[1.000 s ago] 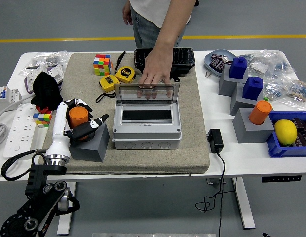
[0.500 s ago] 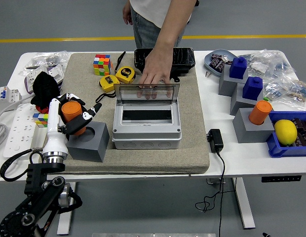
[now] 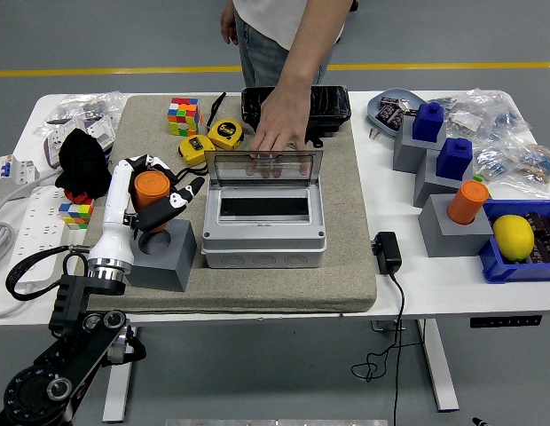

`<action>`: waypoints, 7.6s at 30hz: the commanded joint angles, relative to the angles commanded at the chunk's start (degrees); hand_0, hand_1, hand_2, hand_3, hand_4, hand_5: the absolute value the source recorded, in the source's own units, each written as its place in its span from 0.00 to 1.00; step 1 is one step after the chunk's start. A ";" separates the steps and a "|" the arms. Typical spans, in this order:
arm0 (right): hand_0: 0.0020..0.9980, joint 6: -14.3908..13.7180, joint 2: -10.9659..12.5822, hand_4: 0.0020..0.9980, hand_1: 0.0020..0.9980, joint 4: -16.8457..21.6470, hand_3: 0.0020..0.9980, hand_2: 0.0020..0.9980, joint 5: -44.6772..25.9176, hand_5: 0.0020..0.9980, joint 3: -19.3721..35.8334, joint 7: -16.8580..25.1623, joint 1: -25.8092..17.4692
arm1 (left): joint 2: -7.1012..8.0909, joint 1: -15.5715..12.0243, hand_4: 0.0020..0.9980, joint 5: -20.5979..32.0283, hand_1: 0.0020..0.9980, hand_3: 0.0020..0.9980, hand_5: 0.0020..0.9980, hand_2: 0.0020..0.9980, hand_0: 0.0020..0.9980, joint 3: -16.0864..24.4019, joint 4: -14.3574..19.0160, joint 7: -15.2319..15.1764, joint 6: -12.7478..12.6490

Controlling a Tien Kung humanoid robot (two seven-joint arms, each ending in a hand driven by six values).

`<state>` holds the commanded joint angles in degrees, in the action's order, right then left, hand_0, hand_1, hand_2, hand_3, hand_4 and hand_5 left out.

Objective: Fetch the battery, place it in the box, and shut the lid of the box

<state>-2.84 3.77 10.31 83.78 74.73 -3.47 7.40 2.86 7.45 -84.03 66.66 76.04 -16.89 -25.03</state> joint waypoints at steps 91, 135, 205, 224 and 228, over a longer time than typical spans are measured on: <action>0.61 0.47 0.54 0.96 0.55 0.00 0.53 0.58 3.04 0.73 3.59 0.28 0.31 | -2.86 21.47 1.00 -30.80 0.00 0.00 0.97 0.00 0.09 -21.32 -22.02 4.18 -3.77; 0.61 0.47 0.57 0.95 0.55 0.00 0.53 0.57 3.16 0.73 4.00 0.28 0.33 | -2.86 22.13 1.00 -33.87 0.29 0.28 0.99 0.25 0.29 -19.30 -22.34 4.23 -2.55; 0.61 0.53 0.51 0.95 0.55 0.00 0.53 0.58 3.82 0.73 4.60 0.08 0.29 | -2.86 26.33 1.00 -45.97 0.95 0.92 1.00 0.92 0.89 -16.28 7.34 53.87 40.36; 0.61 0.54 0.61 0.95 0.55 0.00 0.53 0.57 4.64 0.73 4.93 -0.01 0.17 | -2.86 26.58 1.00 -45.97 0.86 0.85 1.00 0.83 0.78 -17.93 13.95 53.87 45.20; 0.61 0.54 0.63 0.95 0.55 0.00 0.53 0.57 4.63 0.73 4.98 0.03 0.19 | -2.86 26.52 1.00 -45.97 0.81 0.83 1.00 0.80 0.74 -18.10 14.32 53.87 45.84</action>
<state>-2.30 4.40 10.31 88.41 79.72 -3.44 7.59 0.00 33.97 -130.00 48.56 90.36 36.98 20.81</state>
